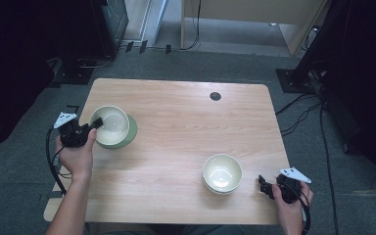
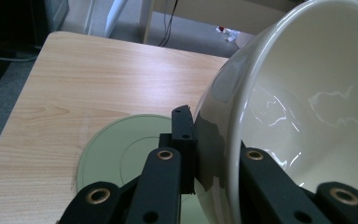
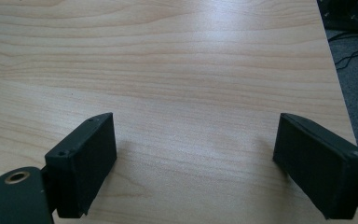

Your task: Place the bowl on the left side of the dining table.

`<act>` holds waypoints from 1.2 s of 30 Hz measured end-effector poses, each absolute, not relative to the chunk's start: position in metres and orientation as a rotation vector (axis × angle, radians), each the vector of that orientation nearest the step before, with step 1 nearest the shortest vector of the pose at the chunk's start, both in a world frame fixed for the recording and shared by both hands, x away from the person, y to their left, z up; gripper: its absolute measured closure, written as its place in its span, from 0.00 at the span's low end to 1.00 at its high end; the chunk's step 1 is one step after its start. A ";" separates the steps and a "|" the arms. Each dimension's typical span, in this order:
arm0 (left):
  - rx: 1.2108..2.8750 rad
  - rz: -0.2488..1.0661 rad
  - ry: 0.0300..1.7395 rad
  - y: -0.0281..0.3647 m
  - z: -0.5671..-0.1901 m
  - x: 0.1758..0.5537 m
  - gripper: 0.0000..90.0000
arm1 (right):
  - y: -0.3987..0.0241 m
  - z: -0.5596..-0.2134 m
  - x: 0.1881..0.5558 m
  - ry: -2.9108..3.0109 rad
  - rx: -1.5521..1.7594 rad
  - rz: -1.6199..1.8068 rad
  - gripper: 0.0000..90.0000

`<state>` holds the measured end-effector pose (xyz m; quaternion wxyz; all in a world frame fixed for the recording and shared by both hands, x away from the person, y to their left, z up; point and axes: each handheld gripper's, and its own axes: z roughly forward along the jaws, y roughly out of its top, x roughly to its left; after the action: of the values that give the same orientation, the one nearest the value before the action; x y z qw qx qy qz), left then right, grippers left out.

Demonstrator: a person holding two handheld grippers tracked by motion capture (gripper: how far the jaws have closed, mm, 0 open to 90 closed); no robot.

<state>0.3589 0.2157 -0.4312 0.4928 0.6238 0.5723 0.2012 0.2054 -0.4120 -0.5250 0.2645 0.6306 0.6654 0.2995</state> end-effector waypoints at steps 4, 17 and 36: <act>1.537 0.437 1.422 0.220 -0.431 0.369 0.93 | -0.412 -0.525 0.205 1.798 1.704 0.810 0.14; 1.652 0.207 1.717 0.236 -0.443 0.425 0.93 | -0.411 -0.525 0.205 1.798 1.703 0.809 0.14; 1.705 0.043 1.874 0.231 -0.462 0.459 0.93 | -0.410 -0.525 0.205 1.811 1.694 0.814 0.14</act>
<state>0.4588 0.2313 -0.4615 0.2993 0.6420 0.7057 0.0161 0.2049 -0.4099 -0.5249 0.2629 0.6262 0.6695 0.3009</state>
